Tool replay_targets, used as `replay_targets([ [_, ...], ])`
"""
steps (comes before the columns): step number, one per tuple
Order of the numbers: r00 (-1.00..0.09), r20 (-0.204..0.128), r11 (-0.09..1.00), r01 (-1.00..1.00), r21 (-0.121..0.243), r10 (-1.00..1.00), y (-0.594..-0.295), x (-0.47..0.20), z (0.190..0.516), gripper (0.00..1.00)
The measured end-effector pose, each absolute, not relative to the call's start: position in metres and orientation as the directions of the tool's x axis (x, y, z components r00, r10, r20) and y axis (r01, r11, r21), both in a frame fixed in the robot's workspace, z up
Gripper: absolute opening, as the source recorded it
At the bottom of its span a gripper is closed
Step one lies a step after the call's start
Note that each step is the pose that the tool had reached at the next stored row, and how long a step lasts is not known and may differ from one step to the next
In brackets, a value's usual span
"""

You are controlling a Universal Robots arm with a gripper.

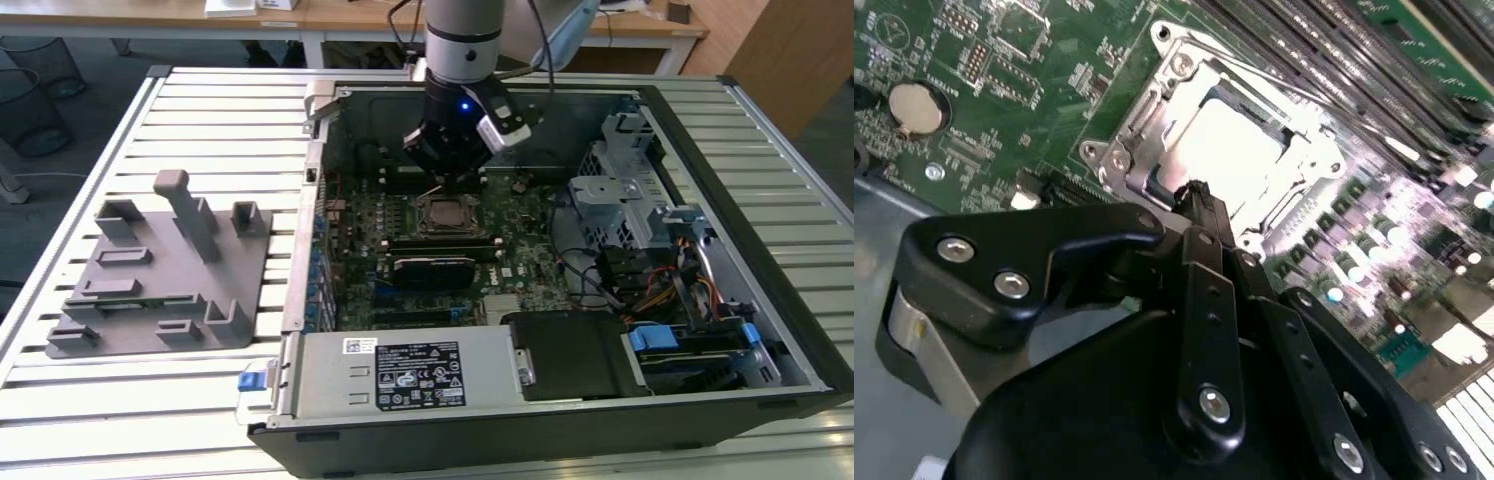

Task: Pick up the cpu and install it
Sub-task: 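Install the first cpu locking lever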

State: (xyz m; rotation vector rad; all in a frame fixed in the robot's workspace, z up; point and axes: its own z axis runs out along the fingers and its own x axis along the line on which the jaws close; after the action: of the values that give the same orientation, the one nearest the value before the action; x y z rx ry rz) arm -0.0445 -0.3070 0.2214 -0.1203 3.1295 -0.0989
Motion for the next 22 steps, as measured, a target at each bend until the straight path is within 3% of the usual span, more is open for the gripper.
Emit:
replay_targets([
  [11, -0.997, -0.010, 0.995, -0.082, -0.060, -0.082, -0.296, -0.048, 0.229, 0.11],
  [16, -0.997, -0.018, 0.997, -0.082, 0.001, -0.082, -0.296, -0.048, 0.228, 0.11],
  [22, -0.996, -0.018, 0.997, -0.082, 0.000, -0.082, -0.296, -0.047, 0.227, 0.11],
])
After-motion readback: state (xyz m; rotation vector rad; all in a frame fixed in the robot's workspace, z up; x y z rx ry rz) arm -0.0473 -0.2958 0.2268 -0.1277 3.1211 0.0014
